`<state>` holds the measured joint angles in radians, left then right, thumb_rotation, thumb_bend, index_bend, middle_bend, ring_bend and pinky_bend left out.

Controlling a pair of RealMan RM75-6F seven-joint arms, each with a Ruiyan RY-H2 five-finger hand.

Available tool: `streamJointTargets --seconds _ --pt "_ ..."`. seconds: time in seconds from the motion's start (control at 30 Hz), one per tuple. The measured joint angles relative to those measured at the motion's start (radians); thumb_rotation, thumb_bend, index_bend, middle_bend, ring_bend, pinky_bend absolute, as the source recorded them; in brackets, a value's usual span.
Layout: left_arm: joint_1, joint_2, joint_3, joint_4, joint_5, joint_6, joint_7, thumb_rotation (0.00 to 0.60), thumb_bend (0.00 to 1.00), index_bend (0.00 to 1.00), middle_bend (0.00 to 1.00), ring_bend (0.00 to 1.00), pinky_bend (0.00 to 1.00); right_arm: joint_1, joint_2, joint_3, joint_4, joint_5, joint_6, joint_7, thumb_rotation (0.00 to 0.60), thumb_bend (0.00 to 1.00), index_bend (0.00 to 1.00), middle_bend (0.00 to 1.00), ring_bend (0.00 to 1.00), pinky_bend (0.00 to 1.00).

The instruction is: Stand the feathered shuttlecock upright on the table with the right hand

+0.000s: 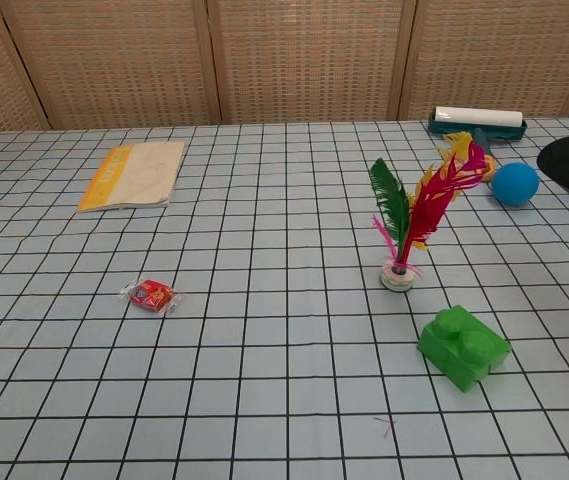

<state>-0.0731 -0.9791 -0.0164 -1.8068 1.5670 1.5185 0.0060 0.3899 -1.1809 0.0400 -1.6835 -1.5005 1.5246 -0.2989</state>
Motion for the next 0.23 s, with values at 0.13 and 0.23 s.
streamJointTargets --seconds 0.13,0.23 --pt "0.008 -0.002 0.005 0.006 0.014 0.014 -0.008 0.6 0.0 0.0 0.0 0.0 0.0 -0.074 -0.008 -0.036 0.121 -0.029 0.053 0.073 0.6 0.0 0.0 0.0 0.0 0.0" --pt "0.008 -0.002 0.006 0.005 0.015 0.013 -0.006 0.6 0.0 0.0 0.0 0.0 0.0 -0.123 -0.03 -0.051 0.202 -0.043 0.085 0.125 0.6 0.0 0.0 0.0 0.0 0.0"
